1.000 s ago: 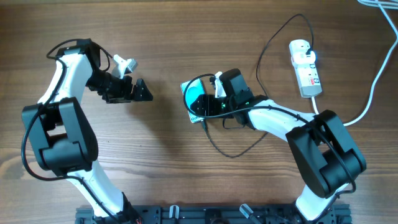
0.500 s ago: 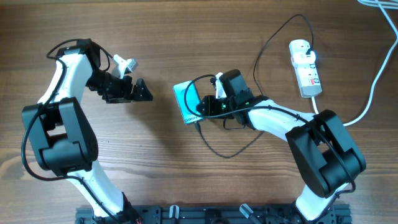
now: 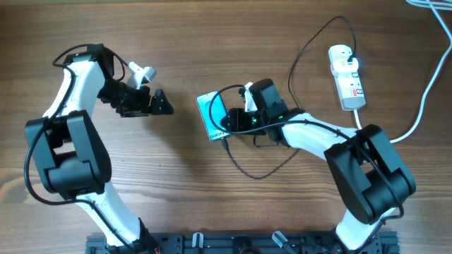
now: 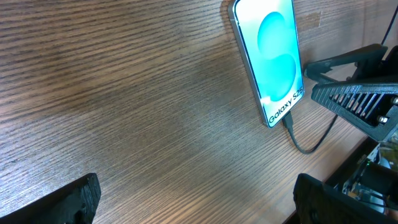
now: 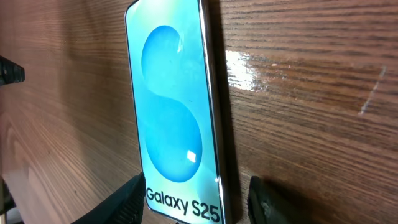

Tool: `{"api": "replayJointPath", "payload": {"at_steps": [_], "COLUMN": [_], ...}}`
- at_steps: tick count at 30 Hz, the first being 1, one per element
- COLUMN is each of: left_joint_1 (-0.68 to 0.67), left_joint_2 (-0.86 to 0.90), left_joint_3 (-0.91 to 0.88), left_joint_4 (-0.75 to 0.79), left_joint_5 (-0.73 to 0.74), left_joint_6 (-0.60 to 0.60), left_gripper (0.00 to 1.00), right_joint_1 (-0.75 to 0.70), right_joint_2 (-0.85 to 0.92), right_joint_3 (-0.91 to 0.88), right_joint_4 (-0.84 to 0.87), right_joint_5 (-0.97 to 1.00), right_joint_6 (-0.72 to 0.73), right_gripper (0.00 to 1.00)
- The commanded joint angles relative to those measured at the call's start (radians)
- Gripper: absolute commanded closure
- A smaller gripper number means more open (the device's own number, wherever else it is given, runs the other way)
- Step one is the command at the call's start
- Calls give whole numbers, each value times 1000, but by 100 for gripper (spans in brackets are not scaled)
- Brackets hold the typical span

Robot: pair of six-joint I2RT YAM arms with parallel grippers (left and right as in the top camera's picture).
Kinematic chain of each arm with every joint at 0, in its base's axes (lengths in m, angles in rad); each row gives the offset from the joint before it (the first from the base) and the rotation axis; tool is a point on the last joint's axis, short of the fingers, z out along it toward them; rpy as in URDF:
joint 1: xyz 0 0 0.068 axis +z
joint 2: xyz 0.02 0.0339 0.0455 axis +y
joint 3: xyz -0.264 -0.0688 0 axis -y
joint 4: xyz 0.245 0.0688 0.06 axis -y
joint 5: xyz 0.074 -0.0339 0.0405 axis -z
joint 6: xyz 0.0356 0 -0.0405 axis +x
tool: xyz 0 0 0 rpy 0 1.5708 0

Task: Plug charger to phone and switch on socket
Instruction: 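Release the phone and move the right gripper to the power strip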

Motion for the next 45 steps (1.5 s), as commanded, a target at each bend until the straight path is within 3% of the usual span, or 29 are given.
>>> {"api": "replayJointPath", "payload": {"at_steps": [1, 4, 11, 15, 16, 22, 30, 40, 45], "left_joint_1": [8, 8, 8, 8, 8, 8, 8, 8, 8], "left_joint_2": [10, 10, 10, 10, 10, 10, 10, 10, 10], "left_joint_3": [-5, -5, -5, -5, -5, -5, -5, -5, -5], "left_joint_4": [3, 3, 3, 3, 3, 3, 3, 3, 3], "left_joint_5": [-3, -2, -3, -2, -2, -3, -3, -2, -2], "left_joint_6": [9, 9, 9, 9, 9, 9, 9, 9, 9], "left_gripper": [0, 0, 0, 0, 0, 0, 0, 0, 0], "right_joint_1": [-12, -40, -69, -71, -87, -231, -488, -673, -683], "right_joint_2": [-13, -53, -105, -105, -105, -105, -103, -55, -11], "right_joint_3": [8, 71, 446, 673, 798, 924, 921, 822, 694], "right_joint_4": [-18, -97, -630, -927, -1094, -1360, -1407, -1279, -1128], "right_joint_5": [-60, -120, -88, 132, 266, 385, 531, 524, 417], "right_joint_6": [-8, 16, -134, -172, -178, -225, -256, -468, -674], "right_gripper": [42, 26, 1, 1, 1, 1, 0, 0, 0]}}
